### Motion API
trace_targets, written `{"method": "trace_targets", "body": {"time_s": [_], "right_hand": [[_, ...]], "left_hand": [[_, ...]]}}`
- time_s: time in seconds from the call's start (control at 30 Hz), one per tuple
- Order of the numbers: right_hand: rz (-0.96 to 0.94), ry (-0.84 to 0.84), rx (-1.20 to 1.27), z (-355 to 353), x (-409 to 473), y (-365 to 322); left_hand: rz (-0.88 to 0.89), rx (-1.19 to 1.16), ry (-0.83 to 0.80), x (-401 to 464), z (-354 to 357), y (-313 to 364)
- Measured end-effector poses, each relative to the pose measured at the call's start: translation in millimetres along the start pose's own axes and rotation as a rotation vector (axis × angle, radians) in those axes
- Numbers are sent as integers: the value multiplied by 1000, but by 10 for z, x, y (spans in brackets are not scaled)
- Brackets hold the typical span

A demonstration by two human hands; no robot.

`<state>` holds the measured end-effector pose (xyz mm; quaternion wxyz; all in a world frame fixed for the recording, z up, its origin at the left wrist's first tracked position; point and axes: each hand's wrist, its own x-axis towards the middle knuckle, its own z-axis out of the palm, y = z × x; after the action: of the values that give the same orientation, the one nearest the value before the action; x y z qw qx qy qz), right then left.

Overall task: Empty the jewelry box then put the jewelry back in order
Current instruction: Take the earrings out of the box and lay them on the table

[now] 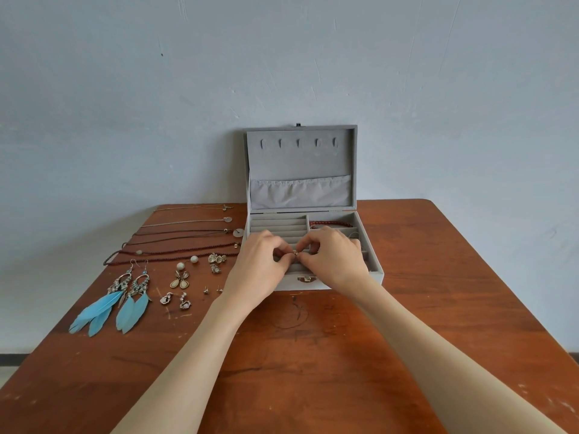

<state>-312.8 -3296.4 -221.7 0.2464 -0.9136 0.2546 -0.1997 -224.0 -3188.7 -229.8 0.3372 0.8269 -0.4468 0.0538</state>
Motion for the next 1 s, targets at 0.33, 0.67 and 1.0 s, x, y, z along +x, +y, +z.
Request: {"method": "trace_targets", "body": {"time_s": [0.33,0.67,1.0], "right_hand": [[-83,26,-49,18,-32,38],[-71,71,-198,21,-88,-148],[-207,32,3,141,-489,-674]], "left_hand": [[27,-21,-22,-32,-51,-5],[3,-110,-89,-196,-288,-8],[-86,-42,-104,-705,-794,-303]]}}
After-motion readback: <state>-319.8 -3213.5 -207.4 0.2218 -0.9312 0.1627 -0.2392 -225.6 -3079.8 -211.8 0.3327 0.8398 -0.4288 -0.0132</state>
